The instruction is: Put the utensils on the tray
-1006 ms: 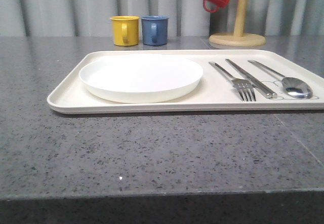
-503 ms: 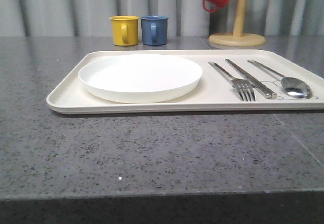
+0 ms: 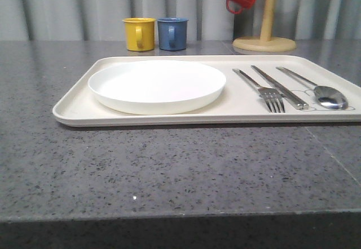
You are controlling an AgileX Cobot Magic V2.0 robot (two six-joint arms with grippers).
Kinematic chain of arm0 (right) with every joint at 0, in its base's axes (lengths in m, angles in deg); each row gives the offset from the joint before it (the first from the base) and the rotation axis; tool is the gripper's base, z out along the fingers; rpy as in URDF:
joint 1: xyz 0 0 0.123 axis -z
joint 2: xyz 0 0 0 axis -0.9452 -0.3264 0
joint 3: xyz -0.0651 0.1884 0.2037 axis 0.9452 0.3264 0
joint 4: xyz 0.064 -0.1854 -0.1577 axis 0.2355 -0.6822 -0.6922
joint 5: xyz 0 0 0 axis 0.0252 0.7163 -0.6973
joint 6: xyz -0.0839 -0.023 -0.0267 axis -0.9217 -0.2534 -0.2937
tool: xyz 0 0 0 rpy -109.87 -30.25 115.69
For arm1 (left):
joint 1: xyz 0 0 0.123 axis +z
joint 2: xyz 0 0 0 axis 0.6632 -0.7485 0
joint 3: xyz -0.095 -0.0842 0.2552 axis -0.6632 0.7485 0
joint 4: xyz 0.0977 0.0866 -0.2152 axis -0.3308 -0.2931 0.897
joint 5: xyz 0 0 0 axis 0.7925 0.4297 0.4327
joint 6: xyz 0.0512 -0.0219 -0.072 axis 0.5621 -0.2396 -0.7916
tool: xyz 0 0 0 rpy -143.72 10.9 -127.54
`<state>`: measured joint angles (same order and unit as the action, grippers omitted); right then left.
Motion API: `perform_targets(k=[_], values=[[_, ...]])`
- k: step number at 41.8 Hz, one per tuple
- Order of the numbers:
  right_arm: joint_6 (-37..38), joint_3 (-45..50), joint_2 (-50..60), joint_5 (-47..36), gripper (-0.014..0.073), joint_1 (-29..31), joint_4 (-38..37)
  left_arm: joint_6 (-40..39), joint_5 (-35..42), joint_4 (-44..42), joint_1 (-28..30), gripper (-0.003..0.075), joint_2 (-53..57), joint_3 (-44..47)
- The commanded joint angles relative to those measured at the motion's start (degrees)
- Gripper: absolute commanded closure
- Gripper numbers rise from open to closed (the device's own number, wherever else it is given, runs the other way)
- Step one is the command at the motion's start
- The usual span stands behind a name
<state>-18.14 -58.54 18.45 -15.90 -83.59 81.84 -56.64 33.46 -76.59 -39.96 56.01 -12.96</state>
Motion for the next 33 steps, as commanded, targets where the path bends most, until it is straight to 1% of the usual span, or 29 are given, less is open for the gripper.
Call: perform_targets(k=[1,29,33], values=[[-0.6,-1.1,-0.6,-3.5,0.0661,0.0,0.3,-0.6,4.5,0.5,-0.4,0.0741,1.2,0.9],[-0.6,-1.1,-0.6,-3.5,0.0661,0.0,0.4,-0.6,4.5,0.5,-0.4,0.0741,1.2,0.9],[-0.6,3.7,3.3,-10.3,0.0661,0.3,-0.7,-0.6,4.5,0.5,-0.4,0.0741,1.2,0.9]])
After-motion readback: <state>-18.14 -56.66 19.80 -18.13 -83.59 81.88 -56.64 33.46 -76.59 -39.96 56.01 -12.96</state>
